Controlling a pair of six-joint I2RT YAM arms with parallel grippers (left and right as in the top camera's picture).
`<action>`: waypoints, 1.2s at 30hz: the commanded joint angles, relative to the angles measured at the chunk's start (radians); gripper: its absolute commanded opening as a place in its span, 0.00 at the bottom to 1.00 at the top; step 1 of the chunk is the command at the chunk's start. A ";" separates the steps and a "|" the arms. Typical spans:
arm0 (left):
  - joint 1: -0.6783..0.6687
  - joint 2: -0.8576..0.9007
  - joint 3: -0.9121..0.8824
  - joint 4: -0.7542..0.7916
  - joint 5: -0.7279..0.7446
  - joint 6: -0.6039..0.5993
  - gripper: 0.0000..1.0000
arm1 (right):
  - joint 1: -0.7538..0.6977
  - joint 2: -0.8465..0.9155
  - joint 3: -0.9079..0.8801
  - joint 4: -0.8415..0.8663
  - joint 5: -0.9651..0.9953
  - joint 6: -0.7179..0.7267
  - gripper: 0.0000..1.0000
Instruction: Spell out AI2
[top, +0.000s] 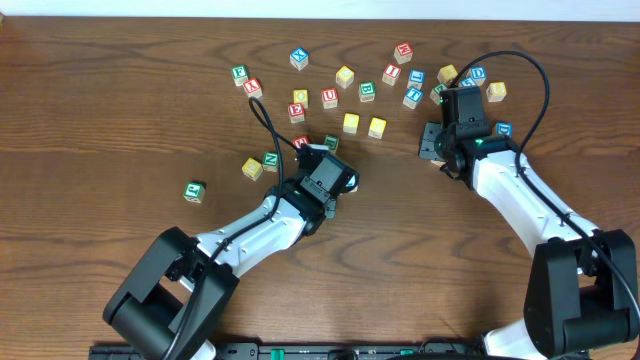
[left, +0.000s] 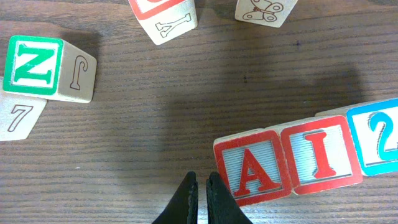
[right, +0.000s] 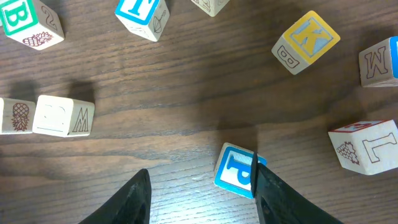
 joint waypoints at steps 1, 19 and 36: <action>0.003 0.013 -0.012 0.001 -0.002 0.018 0.07 | -0.001 0.008 -0.005 0.000 0.001 0.013 0.47; 0.004 0.011 -0.011 0.000 -0.014 0.017 0.07 | -0.001 0.008 -0.005 -0.020 0.001 0.013 0.48; 0.010 0.011 -0.011 -0.003 -0.032 0.018 0.07 | -0.001 0.008 -0.005 -0.074 -0.003 0.013 0.49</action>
